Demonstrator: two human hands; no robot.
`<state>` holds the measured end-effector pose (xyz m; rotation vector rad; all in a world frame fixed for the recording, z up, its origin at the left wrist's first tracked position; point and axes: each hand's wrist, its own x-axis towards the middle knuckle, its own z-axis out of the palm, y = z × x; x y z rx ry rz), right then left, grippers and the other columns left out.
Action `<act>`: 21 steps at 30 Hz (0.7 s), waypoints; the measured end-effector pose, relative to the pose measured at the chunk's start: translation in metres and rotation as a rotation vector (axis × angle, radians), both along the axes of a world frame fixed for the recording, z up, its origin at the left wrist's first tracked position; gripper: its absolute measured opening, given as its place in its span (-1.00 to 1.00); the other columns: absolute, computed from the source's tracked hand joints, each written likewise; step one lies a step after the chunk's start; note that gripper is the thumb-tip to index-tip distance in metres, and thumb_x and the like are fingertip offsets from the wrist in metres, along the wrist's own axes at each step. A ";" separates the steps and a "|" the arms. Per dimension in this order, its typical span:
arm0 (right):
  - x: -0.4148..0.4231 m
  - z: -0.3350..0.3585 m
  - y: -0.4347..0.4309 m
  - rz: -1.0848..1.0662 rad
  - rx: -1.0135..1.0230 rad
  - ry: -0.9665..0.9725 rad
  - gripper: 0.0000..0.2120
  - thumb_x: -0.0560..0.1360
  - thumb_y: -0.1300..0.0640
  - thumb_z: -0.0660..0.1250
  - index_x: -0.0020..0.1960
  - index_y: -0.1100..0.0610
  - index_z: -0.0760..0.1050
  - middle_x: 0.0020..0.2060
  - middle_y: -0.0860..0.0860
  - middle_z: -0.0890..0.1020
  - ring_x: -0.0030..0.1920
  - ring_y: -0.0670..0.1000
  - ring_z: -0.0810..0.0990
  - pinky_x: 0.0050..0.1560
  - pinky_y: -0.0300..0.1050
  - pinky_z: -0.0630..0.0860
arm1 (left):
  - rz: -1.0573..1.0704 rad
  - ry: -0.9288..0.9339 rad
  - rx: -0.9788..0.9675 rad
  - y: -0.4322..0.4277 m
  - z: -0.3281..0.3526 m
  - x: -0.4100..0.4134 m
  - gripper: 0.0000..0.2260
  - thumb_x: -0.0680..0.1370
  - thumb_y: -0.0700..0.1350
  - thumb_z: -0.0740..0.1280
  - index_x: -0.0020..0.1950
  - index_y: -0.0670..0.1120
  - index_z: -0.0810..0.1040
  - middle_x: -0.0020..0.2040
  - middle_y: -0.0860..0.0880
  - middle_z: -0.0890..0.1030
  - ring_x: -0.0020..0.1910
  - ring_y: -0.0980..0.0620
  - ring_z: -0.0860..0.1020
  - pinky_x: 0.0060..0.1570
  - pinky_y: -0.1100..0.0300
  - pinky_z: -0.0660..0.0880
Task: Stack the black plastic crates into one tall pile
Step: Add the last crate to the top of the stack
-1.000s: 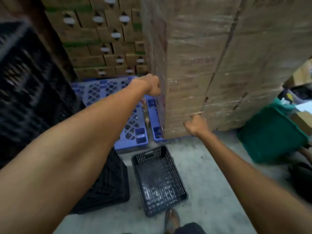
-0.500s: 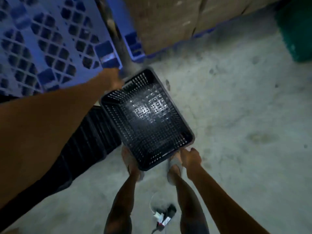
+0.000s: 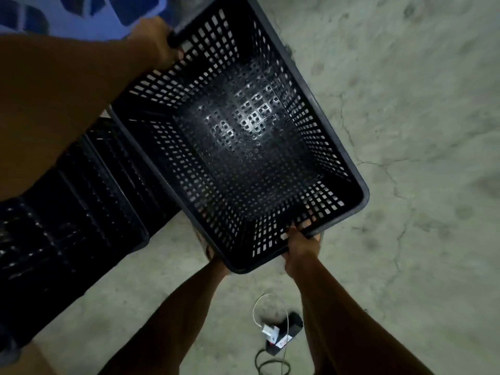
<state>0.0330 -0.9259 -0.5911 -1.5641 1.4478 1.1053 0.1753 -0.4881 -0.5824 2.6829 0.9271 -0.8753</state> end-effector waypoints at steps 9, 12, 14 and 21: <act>0.137 0.157 -0.051 0.708 -0.151 -0.201 -0.47 0.47 0.06 0.32 0.41 0.12 0.31 0.16 0.22 0.62 0.09 0.29 0.62 0.11 0.24 0.58 | 0.050 0.041 -0.049 -0.029 0.166 -0.015 -0.56 0.59 -0.06 0.27 0.35 -0.33 0.39 0.23 -0.41 0.51 0.19 -0.40 0.50 0.18 -0.18 0.45; 0.192 0.273 -0.048 1.066 -0.180 -0.313 -0.16 0.53 0.09 0.29 0.59 0.08 -0.20 0.27 0.31 0.53 0.21 0.35 0.54 0.18 0.17 0.47 | 0.139 -0.070 -0.029 -0.045 0.256 -0.033 -0.54 0.62 -0.07 0.22 0.40 -0.36 0.28 0.08 -0.44 0.54 0.02 -0.40 0.54 0.00 -0.18 0.46; 0.225 0.357 -0.052 1.229 -0.214 -0.388 -0.12 0.55 0.08 0.26 0.58 0.09 -0.33 0.22 0.36 0.54 0.16 0.35 0.56 0.13 0.15 0.48 | 0.198 -0.113 -0.041 -0.058 0.327 -0.042 -0.56 0.62 -0.06 0.22 0.36 -0.35 0.29 0.05 -0.45 0.54 -0.06 -0.36 0.53 -0.02 -0.19 0.47; 0.301 0.597 -0.060 1.564 -0.340 -0.746 -0.08 0.50 0.09 0.27 0.58 0.00 -0.33 0.01 0.30 0.63 -0.02 0.29 0.63 -0.04 0.09 0.53 | 0.229 -0.503 -0.018 -0.091 0.555 -0.054 -0.37 0.61 -0.07 0.28 0.59 -0.15 0.05 -0.17 -0.35 0.59 -0.33 -0.29 0.52 -0.38 -0.04 0.38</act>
